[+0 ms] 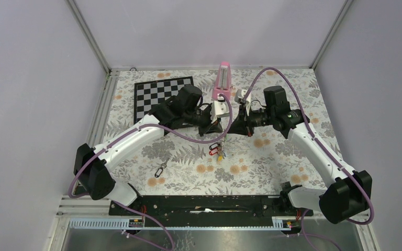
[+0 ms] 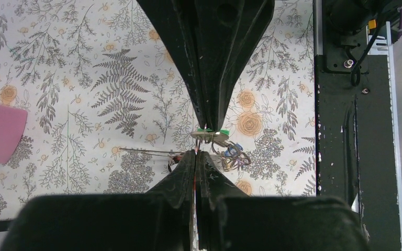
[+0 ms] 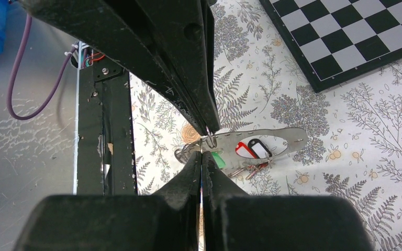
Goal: Put the keys on the keyring
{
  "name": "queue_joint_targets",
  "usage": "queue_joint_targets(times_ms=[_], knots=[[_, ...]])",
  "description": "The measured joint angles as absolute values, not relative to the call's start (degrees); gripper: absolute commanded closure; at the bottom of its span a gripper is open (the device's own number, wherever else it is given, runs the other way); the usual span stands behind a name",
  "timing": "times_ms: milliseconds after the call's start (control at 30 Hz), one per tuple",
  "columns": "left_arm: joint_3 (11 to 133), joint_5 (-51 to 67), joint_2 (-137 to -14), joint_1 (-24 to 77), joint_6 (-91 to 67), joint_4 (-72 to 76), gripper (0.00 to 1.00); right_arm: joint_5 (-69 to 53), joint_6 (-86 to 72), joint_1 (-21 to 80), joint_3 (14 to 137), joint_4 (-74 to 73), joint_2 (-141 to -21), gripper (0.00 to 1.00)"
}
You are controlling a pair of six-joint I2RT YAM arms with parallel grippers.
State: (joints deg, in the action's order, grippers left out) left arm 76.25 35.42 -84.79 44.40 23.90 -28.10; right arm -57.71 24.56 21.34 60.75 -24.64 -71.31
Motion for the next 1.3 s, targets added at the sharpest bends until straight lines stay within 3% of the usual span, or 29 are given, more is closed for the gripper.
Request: queue_joint_targets(times_ms=[1033,1133,1300], knots=[[73.8,34.7,-83.5,44.9,24.3,-25.9,1.00,-56.2,22.2,21.9,58.4,-22.3,-72.9,1.00],[73.4,34.8,-83.1,44.9,24.5,-25.6,1.00,-56.2,22.2,21.9,58.1,-22.0,-72.9,0.91],[72.5,35.8,-82.8,44.9,24.4,-24.4,1.00,-56.6,22.3,22.0,56.3,-20.6,-72.4,0.69]])
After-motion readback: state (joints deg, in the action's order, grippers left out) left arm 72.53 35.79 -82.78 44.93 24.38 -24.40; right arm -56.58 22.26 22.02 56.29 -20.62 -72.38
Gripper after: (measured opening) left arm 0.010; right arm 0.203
